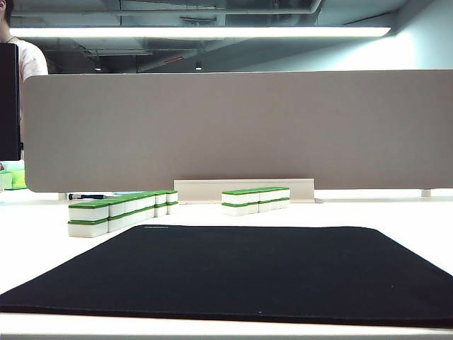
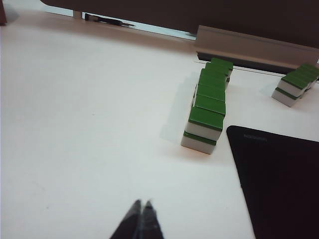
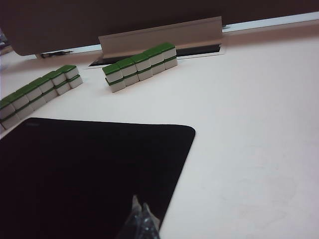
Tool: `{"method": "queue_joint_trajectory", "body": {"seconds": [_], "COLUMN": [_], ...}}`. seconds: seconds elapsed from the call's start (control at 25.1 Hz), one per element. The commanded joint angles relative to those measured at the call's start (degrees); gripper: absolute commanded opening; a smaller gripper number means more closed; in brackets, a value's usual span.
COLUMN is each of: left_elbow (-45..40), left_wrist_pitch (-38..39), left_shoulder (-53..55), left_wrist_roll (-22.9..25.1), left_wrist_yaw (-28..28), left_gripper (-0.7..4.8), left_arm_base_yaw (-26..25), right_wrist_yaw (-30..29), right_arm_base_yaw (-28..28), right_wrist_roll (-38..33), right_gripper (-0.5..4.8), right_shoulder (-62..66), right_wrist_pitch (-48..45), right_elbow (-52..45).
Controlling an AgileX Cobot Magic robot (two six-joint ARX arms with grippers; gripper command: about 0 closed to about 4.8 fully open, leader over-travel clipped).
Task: Take a mahjong tile from the mahjong wall and then place it on the table close to you.
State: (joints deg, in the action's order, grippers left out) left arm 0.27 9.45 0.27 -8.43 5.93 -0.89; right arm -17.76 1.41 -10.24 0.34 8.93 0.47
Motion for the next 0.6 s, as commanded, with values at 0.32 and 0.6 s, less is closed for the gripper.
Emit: {"method": "queue_joint_trajectory", "body": {"seconds": [0.32, 0.6], "left_elbow": [0.11, 0.11], "left_wrist_pitch": [0.35, 0.35], "left_shoulder": [0.02, 0.02], "left_wrist_roll": [-0.63, -0.66], "left_wrist_yaw": [2.03, 2.05], "left_gripper": [-0.05, -0.05], "left_arm_base_yaw": [0.07, 0.07], "right_wrist_yaw": [0.02, -0.04], "right_arm_base_yaw": [0.00, 0.02], "right_wrist_roll": [-3.26, -3.26], "right_gripper": [-0.02, -0.02], "right_shoulder": [-0.50, -0.26], "right_wrist_pitch": [0.04, 2.03], "right_elbow": [4.79, 9.81]}}
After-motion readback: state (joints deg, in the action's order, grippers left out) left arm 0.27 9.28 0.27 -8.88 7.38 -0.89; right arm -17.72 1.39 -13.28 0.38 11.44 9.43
